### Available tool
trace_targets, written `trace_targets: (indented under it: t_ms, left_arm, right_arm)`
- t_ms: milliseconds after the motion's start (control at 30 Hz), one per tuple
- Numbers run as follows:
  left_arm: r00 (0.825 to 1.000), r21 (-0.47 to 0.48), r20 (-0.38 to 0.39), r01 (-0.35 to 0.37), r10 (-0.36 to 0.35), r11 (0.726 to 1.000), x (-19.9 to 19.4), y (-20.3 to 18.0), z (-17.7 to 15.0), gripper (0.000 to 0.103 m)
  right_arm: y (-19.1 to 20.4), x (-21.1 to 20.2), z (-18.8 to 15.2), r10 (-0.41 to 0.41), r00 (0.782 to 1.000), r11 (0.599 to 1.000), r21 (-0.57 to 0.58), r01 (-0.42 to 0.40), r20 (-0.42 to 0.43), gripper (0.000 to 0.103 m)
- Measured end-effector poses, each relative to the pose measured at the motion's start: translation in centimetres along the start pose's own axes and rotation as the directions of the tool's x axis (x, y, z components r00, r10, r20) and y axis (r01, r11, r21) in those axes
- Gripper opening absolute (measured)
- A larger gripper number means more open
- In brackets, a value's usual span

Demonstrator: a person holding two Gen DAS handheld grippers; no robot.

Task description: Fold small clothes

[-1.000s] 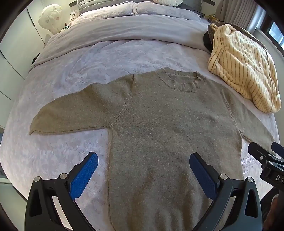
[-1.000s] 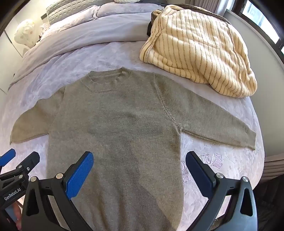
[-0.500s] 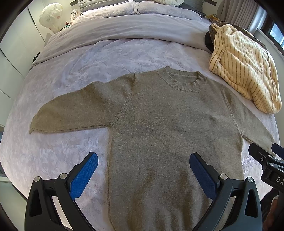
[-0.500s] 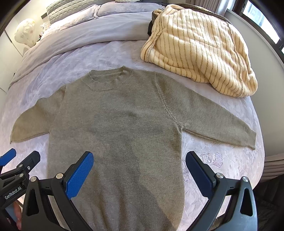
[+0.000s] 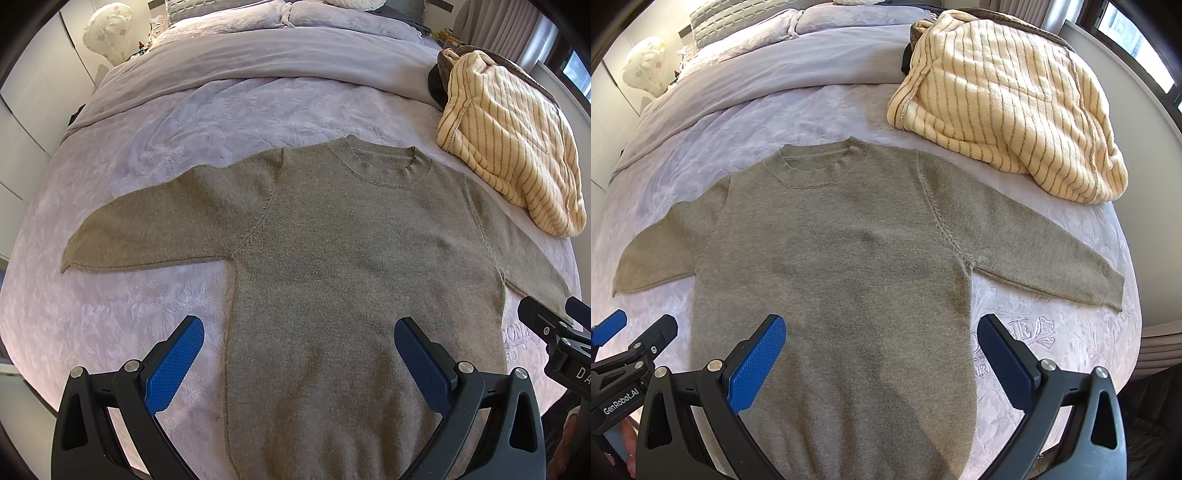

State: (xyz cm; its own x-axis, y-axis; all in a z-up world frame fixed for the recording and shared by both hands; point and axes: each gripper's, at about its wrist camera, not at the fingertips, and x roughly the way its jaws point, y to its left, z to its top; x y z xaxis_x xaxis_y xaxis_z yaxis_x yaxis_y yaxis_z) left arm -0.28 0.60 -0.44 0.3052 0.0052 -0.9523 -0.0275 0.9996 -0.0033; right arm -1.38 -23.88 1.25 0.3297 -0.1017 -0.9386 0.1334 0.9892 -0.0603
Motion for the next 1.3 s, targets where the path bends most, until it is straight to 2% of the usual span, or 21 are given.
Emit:
trace_targets:
  t_ms: [200,333,767,967,1167,1300]
  left_arm:
    - [1.000,-0.009,0.002,0.020,-0.020,1.000,0.1,0.2,0.0,0.103]
    - [1.000,-0.011,0.016,0.013,-0.012,1.000,0.2,0.4,-0.2,0.103]
    - [0.999,-0.030,-0.004,0.049,-0.049,0.998,0.4,0.8,-0.2,0.103]
    - [0.999,-0.017,0.043,0.020,-0.019,1.000,0.5,1.2,-0.2,0.103]
    - [0.999,-0.011,0.011,0.041,-0.041,0.999,1.7,1.9,-0.3,0.103]
    - [0.999,-0.014,0.023,0.045,-0.045,0.999,2.8,2.4,-0.6,0.103]
  right_arm:
    - [0.0,0.0,0.0,-0.012,1.000,1.000,-0.003,0.012,0.007,0.103]
    - [0.3,0.2,-0.2,0.019,1.000,1.000,0.004,-0.019,0.002,0.103]
    - [0.7,0.3,-0.1,-0.003,1.000,1.000,-0.014,0.003,0.023,0.103]
    - [1.0,0.6,-0.4,0.004,0.999,1.000,-0.014,-0.003,0.038,0.103]
    - [1.4,1.8,-0.8,-0.003,1.000,1.000,-0.006,0.003,0.014,0.103]
    - [2.0,2.7,-1.3,-0.013,1.000,1.000,-0.014,0.013,0.007,0.103]
